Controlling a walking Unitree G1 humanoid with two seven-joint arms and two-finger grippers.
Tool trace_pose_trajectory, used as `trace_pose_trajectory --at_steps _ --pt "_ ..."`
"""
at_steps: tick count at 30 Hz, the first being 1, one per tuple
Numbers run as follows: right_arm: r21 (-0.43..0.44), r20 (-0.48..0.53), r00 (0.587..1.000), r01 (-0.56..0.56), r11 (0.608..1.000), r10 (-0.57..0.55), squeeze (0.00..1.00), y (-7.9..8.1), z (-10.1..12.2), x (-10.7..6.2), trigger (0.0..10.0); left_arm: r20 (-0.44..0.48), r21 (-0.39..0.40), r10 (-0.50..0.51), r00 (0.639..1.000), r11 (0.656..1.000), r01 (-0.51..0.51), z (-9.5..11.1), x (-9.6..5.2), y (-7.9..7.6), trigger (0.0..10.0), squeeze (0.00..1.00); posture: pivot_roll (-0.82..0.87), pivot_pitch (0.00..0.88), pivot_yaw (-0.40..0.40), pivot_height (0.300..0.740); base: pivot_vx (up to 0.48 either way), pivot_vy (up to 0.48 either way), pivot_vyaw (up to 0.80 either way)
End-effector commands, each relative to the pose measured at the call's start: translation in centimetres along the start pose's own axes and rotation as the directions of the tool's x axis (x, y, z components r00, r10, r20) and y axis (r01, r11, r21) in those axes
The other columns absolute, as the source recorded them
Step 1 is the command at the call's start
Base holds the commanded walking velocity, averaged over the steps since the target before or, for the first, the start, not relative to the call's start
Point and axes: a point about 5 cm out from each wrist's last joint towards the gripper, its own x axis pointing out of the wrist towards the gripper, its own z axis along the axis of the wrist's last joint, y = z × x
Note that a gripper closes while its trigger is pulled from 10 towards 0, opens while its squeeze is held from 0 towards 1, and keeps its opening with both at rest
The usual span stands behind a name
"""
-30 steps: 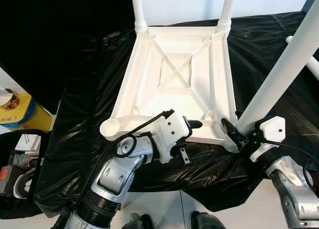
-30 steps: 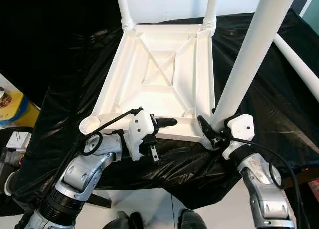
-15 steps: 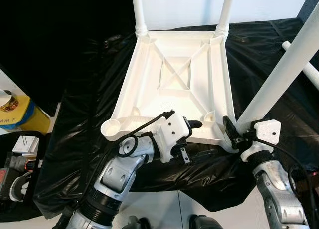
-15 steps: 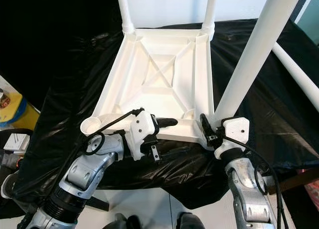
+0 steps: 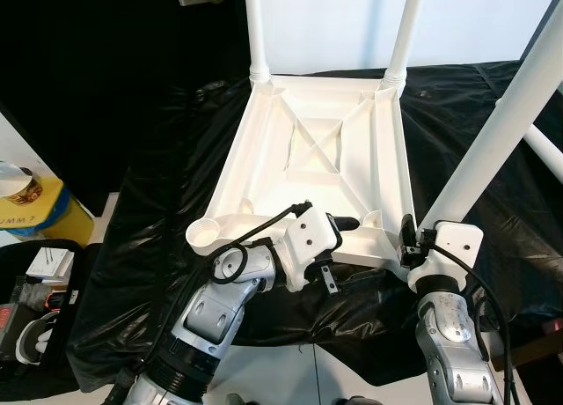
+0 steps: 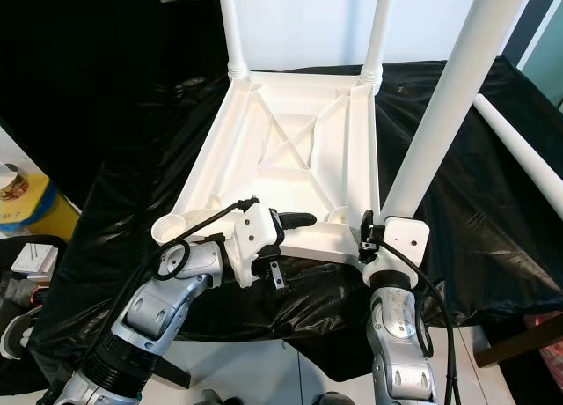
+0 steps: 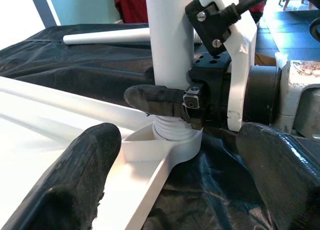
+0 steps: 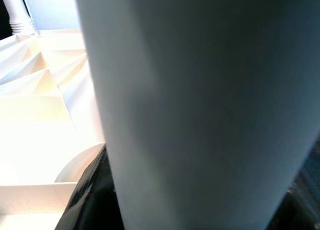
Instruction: Building children table
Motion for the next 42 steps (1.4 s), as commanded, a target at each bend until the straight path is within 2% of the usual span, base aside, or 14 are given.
trace_pose_trajectory --at_steps 1,10,15,16,17,19,21,25,26,27,33,37,42 --pt "0.007 -0.051 0.998 0.025 1.000 -0.024 0.00 -0.1 -0.9 -0.2 10.0 -0.012 0.022 0.115 0.993 0.993 -0.115 -0.1 0.0 0.8 10.0 0.00 -0.19 0.036 0.056 0.740 0.000 0.000 0.00" --pt "0.001 -0.032 0.999 0.031 1.000 -0.031 0.00 0.1 -0.8 -0.1 10.0 -0.002 0.063 0.130 0.991 0.990 -0.130 0.2 -0.2 1.4 10.0 0.00 -0.19 0.037 0.067 0.740 0.000 0.000 0.00" --pt "-0.012 -0.006 1.000 -0.001 1.000 0.001 0.00 0.3 -0.6 0.0 10.0 -0.006 0.085 0.141 0.990 0.987 -0.140 0.2 -0.4 1.6 10.0 0.00 -0.19 0.045 0.069 0.740 0.000 0.000 0.00" --pt "0.002 0.006 1.000 -0.019 1.000 0.019 1.00 0.4 -0.4 0.0 10.0 -0.008 0.090 0.147 0.989 0.985 -0.146 0.2 -0.5 1.7 10.0 0.00 -0.18 0.050 0.068 0.740 0.000 0.000 0.00" --pt "0.002 0.006 1.000 -0.019 1.000 0.019 1.00 0.4 -0.4 0.0 10.0 -0.008 0.090 0.147 0.989 0.985 -0.146 0.2 -0.5 1.7 10.0 0.00 -0.18 0.050 0.068 0.740 0.000 0.000 0.00" --pt "0.022 0.068 0.991 -0.117 0.993 0.115 1.00 0.4 0.6 -0.1 10.0 -0.016 0.089 0.184 0.983 0.979 -0.181 0.2 -0.7 2.1 10.0 0.00 -0.18 0.054 0.074 0.740 0.000 0.000 0.00" --pt "0.025 0.090 0.984 -0.157 0.987 0.154 1.00 0.4 0.9 -0.2 10.0 -0.017 0.088 0.196 0.980 0.977 -0.194 0.2 -0.7 2.1 10.0 0.00 -0.18 0.055 0.075 0.740 0.000 0.000 0.00" --pt "0.001 0.120 0.930 -0.350 0.937 0.347 1.00 -0.8 2.1 0.0 10.0 -0.030 -0.015 0.138 0.990 0.990 -0.139 0.2 -0.7 1.8 10.0 0.00 -0.19 0.063 0.083 0.740 0.000 0.000 0.00" --pt "-0.010 0.118 0.917 -0.383 0.924 0.381 1.00 -1.0 2.2 0.0 10.0 -0.027 -0.018 0.130 0.991 0.991 -0.131 0.2 -0.8 1.7 10.0 0.00 -0.19 0.065 0.086 0.740 0.000 0.000 0.00" --pt "-0.035 0.105 0.887 -0.448 0.893 0.449 0.00 -1.2 2.3 0.1 10.0 -0.029 -0.017 0.114 0.993 0.993 -0.114 0.2 -0.8 1.7 10.0 0.00 -0.20 0.068 0.088 0.740 0.000 0.000 0.00" --pt "-0.076 0.047 0.829 -0.554 0.829 0.558 0.00 -1.5 1.8 0.3 10.0 -0.023 -0.024 0.044 0.999 0.999 -0.045 0.1 -0.8 1.2 10.0 0.00 -0.20 0.067 0.085 0.740 0.000 0.000 0.00" --pt "-0.075 0.010 0.801 -0.596 0.799 0.598 0.00 -1.8 1.2 0.5 10.0 -0.017 -0.023 0.004 1.000 1.000 -0.004 0.2 -0.9 0.9 10.0 0.00 -0.20 0.062 0.074 0.740 0.000 0.000 0.00" --pt "-0.066 -0.022 0.771 -0.636 0.769 0.637 0.00 -2.0 0.6 0.4 10.0 -0.013 -0.035 0.003 1.000 0.999 -0.003 0.4 -0.8 0.9 10.0 0.00 -0.19 0.063 0.072 0.740 0.000 0.000 0.00"
